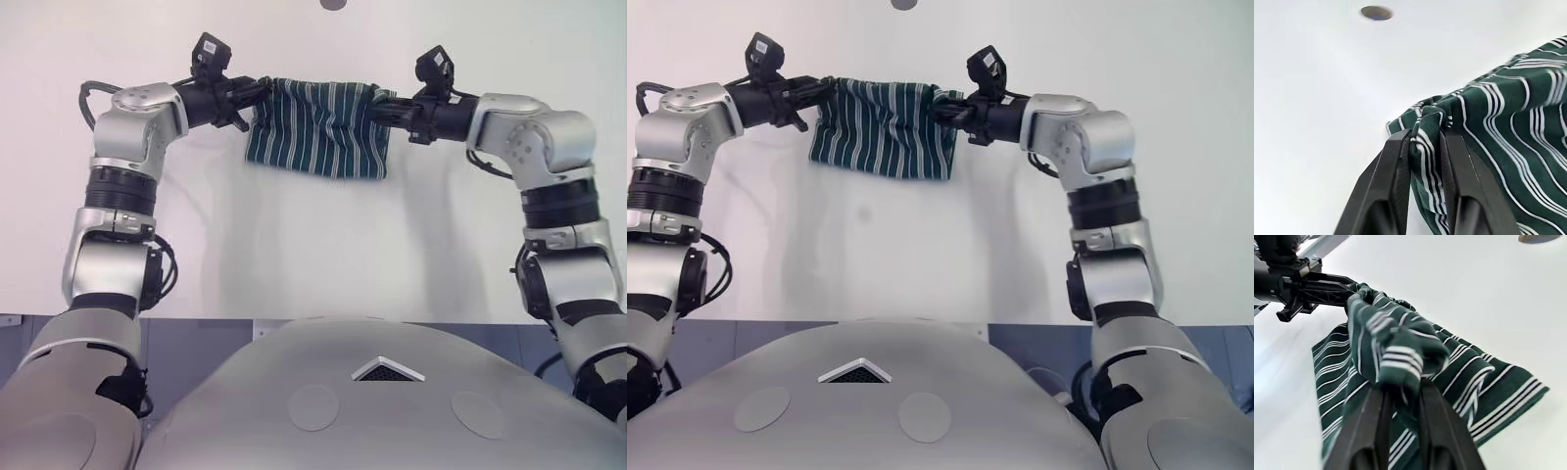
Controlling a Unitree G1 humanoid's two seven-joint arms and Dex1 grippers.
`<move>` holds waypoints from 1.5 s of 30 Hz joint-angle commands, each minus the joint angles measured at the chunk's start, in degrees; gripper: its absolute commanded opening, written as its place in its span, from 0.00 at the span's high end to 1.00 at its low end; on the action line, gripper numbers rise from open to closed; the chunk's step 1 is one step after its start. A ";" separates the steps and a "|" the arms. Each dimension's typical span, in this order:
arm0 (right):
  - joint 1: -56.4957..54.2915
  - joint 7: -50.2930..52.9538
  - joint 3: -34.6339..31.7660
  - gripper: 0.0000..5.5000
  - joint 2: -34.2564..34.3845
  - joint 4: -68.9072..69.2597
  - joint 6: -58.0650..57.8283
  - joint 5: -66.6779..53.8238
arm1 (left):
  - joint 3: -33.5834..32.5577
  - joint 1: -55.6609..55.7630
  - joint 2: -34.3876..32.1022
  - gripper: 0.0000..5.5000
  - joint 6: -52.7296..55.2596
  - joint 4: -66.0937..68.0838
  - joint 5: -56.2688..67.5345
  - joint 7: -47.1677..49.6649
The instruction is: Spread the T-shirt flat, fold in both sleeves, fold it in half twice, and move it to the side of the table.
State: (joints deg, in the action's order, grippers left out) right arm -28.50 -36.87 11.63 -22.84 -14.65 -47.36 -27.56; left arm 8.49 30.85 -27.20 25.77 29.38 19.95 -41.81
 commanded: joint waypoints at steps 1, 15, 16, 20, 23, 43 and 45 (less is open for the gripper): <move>0.20 13.60 -2.58 0.78 0.98 -6.96 12.20 11.21 | -4.79 0.67 3.93 0.84 -5.37 2.23 -1.15 5.59; 0.43 -0.38 7.72 1.00 7.16 -10.31 16.35 18.78 | -18.56 -3.93 10.11 1.00 -12.41 8.24 0.77 14.35; 0.21 0.89 6.32 1.00 7.26 -13.38 15.88 19.02 | -18.48 -4.99 10.79 1.00 -12.19 6.83 0.86 14.63; 4.12 18.00 -5.63 1.00 1.42 -31.89 23.32 20.17 | -17.20 -9.48 13.49 1.00 -12.60 2.15 -0.69 16.63; 11.81 33.14 -23.51 1.00 -6.88 -38.79 25.36 13.11 | -18.90 -13.51 14.63 1.00 -13.62 -0.73 -0.90 19.90; 12.03 42.37 -12.21 1.00 8.89 4.89 40.66 26.07 | -15.86 -14.02 24.39 1.00 -19.96 -9.96 -3.08 25.55; 13.16 43.06 -12.52 1.00 10.69 5.29 40.09 25.99 | -15.82 -12.78 23.21 1.00 -19.48 -8.44 -3.67 25.14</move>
State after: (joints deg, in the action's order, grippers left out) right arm -16.20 5.64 -0.35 -13.60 -10.43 -6.14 -1.91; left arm -7.40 16.70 -2.65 5.56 19.95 17.22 -15.87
